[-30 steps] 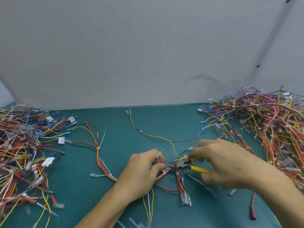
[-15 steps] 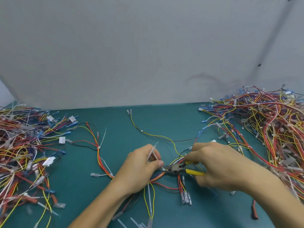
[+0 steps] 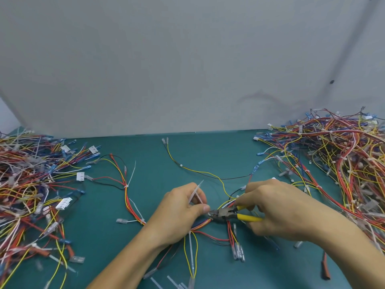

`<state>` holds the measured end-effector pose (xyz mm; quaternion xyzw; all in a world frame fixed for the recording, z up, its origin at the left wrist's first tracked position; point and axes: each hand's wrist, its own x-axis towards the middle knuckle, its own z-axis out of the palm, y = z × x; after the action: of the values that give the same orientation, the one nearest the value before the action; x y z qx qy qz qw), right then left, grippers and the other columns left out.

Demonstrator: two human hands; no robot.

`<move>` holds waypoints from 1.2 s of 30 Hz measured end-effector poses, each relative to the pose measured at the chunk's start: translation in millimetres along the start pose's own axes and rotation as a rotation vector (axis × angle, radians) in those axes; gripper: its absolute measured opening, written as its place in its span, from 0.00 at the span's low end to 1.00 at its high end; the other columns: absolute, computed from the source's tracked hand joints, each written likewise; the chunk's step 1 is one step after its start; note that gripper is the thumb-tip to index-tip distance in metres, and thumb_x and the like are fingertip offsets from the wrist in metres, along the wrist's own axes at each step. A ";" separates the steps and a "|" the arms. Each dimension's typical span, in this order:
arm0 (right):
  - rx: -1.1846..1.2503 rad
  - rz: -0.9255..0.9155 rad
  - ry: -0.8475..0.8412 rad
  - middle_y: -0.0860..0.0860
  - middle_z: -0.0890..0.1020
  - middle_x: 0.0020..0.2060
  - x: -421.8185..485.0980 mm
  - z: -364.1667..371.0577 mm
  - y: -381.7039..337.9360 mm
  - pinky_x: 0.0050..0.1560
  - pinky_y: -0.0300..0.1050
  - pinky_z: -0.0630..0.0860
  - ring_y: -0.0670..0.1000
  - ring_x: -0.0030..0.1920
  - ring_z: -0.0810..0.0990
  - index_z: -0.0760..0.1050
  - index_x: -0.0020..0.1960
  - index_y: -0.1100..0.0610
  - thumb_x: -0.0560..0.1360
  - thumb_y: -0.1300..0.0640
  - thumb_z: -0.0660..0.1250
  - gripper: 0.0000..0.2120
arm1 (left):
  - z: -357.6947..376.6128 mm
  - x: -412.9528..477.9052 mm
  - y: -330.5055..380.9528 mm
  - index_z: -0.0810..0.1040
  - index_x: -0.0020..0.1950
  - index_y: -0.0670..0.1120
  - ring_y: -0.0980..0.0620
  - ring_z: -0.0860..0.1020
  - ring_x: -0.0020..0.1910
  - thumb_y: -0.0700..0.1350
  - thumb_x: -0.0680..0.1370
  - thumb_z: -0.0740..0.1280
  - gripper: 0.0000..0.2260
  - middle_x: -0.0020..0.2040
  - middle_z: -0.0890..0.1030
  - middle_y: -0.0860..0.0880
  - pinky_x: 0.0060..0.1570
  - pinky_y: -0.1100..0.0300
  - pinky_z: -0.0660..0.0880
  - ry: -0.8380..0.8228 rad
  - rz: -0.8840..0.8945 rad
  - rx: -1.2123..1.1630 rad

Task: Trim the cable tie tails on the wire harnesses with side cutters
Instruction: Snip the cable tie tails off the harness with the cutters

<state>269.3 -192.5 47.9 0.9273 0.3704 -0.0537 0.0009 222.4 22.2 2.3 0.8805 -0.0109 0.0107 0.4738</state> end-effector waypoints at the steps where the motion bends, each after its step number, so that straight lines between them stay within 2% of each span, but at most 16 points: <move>1: 0.000 -0.008 -0.004 0.43 0.75 0.46 0.6 0.2 -0.9 0.43 0.46 0.76 0.44 0.42 0.70 0.74 0.61 0.40 0.70 0.43 0.63 0.19 | 0.2 0.3 0.2 0.75 0.40 0.48 0.60 0.66 0.21 0.42 0.75 0.70 0.06 0.23 0.73 0.62 0.26 0.70 0.62 0.001 0.002 -0.002; 11: -0.053 -0.028 -0.030 0.45 0.76 0.45 0.2 -2.2 -3.4 0.44 0.46 0.75 0.47 0.44 0.73 0.76 0.57 0.46 0.72 0.45 0.62 0.15 | 1.7 1.4 -2.0 0.76 0.39 0.50 0.61 0.68 0.23 0.43 0.74 0.71 0.06 0.27 0.75 0.61 0.27 0.70 0.63 0.020 0.000 0.012; 15: -0.076 -0.016 -0.061 0.49 0.79 0.43 0.0 -4.3 -7.0 0.43 0.48 0.76 0.52 0.44 0.75 0.76 0.53 0.49 0.69 0.48 0.60 0.14 | 2.8 2.5 -4.5 0.76 0.39 0.51 0.61 0.68 0.23 0.44 0.74 0.71 0.06 0.26 0.74 0.63 0.27 0.70 0.63 0.012 -0.010 0.010; 19: -0.045 -0.008 -0.077 0.51 0.79 0.41 0.0 -1.0 -12.7 0.43 0.50 0.76 0.55 0.43 0.76 0.75 0.52 0.51 0.68 0.49 0.60 0.14 | 2.7 3.1 -6.9 0.76 0.39 0.50 0.61 0.68 0.23 0.42 0.73 0.72 0.06 0.30 0.77 0.59 0.26 0.71 0.62 0.017 -0.019 -0.043; 21: -0.029 -0.007 -0.072 0.53 0.78 0.40 0.8 -0.2 -14.9 0.43 0.50 0.76 0.56 0.43 0.75 0.74 0.49 0.53 0.69 0.49 0.59 0.13 | 1.7 3.0 -7.1 0.76 0.40 0.47 0.60 0.66 0.21 0.40 0.73 0.71 0.06 0.32 0.76 0.55 0.24 0.70 0.62 0.019 -0.059 -0.158; 23: -0.010 0.000 -0.054 0.50 0.78 0.42 0.3 -2.9 -14.3 0.45 0.50 0.75 0.53 0.44 0.75 0.74 0.49 0.52 0.71 0.49 0.60 0.11 | 0.2 1.7 -6.9 0.75 0.42 0.44 0.58 0.63 0.20 0.36 0.75 0.69 0.06 0.31 0.73 0.52 0.22 0.67 0.60 0.027 -0.139 -0.369; 26: 0.019 -0.001 0.028 0.42 0.75 0.49 -4.2 -10.8 -11.2 0.49 0.47 0.74 0.46 0.49 0.74 0.72 0.56 0.45 0.72 0.44 0.61 0.14 | -4.7 2.3 -2.9 0.75 0.44 0.42 0.56 0.61 0.22 0.33 0.77 0.64 0.06 0.30 0.70 0.52 0.23 0.62 0.61 0.079 -0.211 -0.555; 30: 0.005 -0.042 0.096 0.40 0.73 0.51 -9.6 -17.4 -16.1 0.51 0.46 0.73 0.45 0.53 0.74 0.70 0.59 0.43 0.71 0.42 0.61 0.16 | -21.5 -0.2 5.5 0.75 0.43 0.41 0.54 0.59 0.23 0.30 0.74 0.55 0.11 0.29 0.68 0.49 0.24 0.61 0.62 0.152 -0.229 -0.718; 34: 0.010 -0.097 0.067 0.41 0.73 0.51 -10.3 -17.2 -25.2 0.53 0.47 0.73 0.47 0.54 0.74 0.70 0.60 0.43 0.70 0.42 0.60 0.19 | -34.2 -13.3 5.6 0.76 0.43 0.40 0.51 0.68 0.26 0.30 0.76 0.54 0.12 0.28 0.72 0.48 0.28 0.59 0.69 0.120 -0.167 -0.646; 36: 0.007 -0.106 0.048 0.41 0.73 0.52 -10.4 -16.1 -27.4 0.53 0.47 0.73 0.47 0.55 0.74 0.70 0.61 0.43 0.70 0.42 0.60 0.20 | -38.9 -21.6 2.8 0.77 0.42 0.43 0.52 0.64 0.26 0.34 0.74 0.57 0.10 0.27 0.69 0.50 0.28 0.60 0.65 0.077 -0.125 -0.490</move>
<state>244.6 -179.1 66.0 0.9074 0.4188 -0.0329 -0.0142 200.4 53.3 25.4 0.7373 0.0593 0.0117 0.6729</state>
